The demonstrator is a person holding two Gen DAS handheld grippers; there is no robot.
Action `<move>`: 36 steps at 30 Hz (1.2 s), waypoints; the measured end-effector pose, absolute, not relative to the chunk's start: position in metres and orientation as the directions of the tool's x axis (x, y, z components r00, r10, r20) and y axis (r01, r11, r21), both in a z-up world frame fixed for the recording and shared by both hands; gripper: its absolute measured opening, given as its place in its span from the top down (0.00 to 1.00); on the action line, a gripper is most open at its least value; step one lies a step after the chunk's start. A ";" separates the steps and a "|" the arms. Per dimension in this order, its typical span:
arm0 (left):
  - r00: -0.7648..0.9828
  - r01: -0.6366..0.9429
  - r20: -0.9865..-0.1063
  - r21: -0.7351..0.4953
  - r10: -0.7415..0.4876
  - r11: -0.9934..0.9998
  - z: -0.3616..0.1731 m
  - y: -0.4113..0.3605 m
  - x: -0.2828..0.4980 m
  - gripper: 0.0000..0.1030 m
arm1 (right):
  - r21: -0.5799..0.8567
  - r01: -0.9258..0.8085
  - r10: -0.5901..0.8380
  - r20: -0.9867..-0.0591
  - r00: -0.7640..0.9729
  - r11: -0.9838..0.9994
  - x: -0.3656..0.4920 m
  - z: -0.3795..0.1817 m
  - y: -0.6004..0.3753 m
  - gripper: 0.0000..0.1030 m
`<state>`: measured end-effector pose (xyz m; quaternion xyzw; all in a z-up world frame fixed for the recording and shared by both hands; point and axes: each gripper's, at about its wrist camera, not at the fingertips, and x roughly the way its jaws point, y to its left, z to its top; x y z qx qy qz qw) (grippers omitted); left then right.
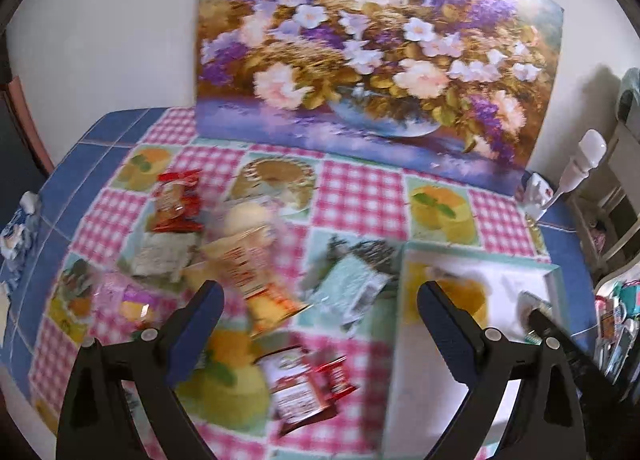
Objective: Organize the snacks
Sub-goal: 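Move both tools back over the snack pile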
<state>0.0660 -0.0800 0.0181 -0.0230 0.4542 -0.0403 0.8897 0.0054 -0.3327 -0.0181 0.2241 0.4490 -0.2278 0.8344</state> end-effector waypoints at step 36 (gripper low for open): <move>0.496 -0.342 -0.867 -0.148 0.045 0.928 0.001 0.132 0.038 0.05 | 0.122 0.170 0.015 -0.852 0.523 0.978 0.024 -0.016 -0.140 0.03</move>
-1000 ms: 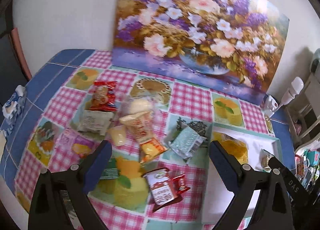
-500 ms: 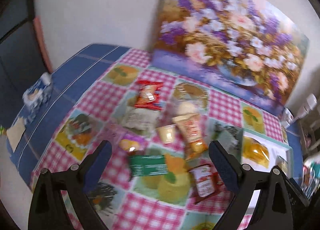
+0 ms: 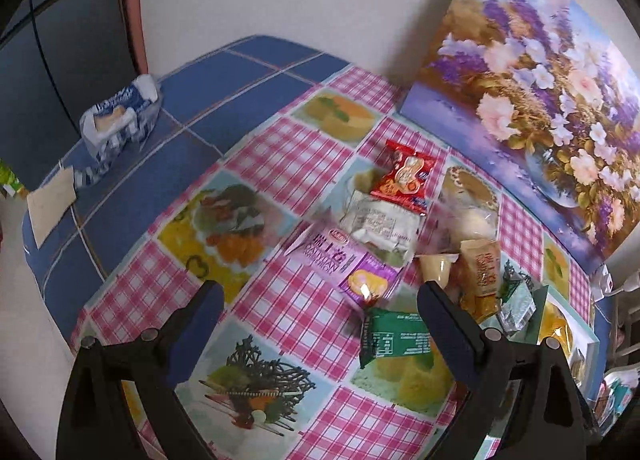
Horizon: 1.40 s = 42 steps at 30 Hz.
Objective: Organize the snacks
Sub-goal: 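Move both tools back over the snack pile, then grasp the green box with the left tool while the right tool grasps the red-white milk biscuit bag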
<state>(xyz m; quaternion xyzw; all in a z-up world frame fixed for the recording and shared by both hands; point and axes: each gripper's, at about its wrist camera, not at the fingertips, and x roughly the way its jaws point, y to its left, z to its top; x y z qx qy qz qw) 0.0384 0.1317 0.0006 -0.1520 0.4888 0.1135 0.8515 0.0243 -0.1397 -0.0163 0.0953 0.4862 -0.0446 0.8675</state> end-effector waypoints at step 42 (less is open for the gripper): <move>0.230 -0.159 -0.973 -0.058 -0.020 0.986 -0.100 0.024 0.099 0.30 | 0.024 0.012 0.018 -0.932 0.363 1.000 0.048 -0.096 -0.087 0.44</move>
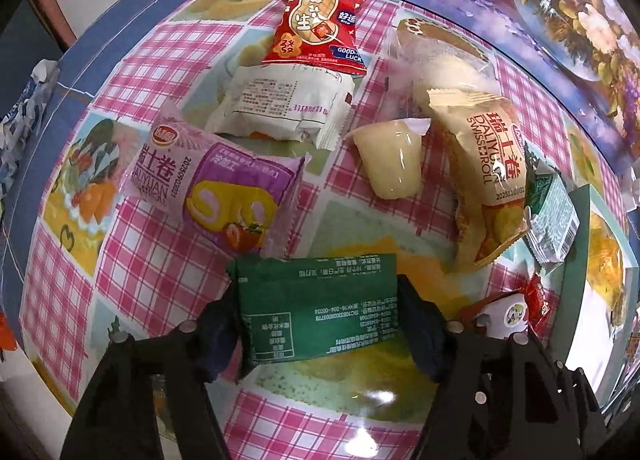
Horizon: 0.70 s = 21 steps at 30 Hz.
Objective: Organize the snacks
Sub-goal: 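Grasp the green box with the left tool while the right tool grasps the red-white milk biscuit bag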
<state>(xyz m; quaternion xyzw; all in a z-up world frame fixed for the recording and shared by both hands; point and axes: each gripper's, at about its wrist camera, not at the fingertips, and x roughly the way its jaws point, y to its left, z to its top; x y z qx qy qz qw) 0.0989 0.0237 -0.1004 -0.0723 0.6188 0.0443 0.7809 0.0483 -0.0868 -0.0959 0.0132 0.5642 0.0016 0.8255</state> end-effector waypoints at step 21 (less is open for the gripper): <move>0.390 -0.129 -0.920 -0.090 -0.033 0.988 -0.030 0.028 0.080 0.31 | 0.110 0.090 0.053 -0.875 0.482 0.990 0.042 -0.031 -0.113 0.59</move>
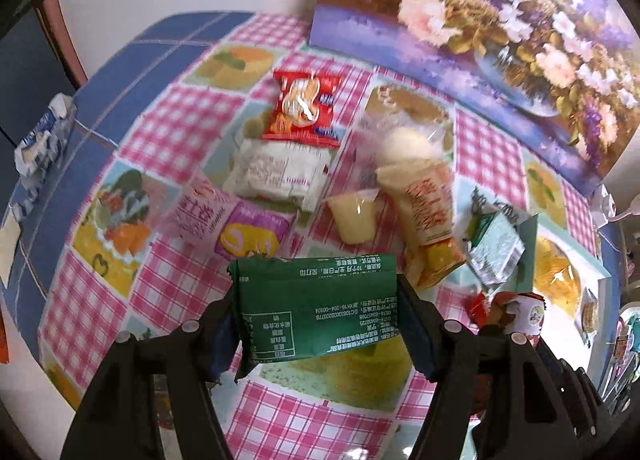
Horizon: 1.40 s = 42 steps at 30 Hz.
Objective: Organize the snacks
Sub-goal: 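Grasp the green box with the left tool while the right tool grasps the red-white milk biscuit bag, then place both held snacks in the white tray and open both tools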
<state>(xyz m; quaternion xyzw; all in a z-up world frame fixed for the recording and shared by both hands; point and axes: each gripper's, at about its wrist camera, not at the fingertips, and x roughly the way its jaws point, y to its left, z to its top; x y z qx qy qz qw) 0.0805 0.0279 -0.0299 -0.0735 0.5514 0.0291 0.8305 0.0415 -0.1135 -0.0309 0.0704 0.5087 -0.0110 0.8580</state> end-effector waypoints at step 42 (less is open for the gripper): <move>0.354 0.383 -0.917 -0.036 -0.183 0.923 -0.029 -0.198 0.019 0.31 | 0.111 0.761 -0.230 -0.916 0.327 0.639 -0.052 -0.014 -0.379 0.59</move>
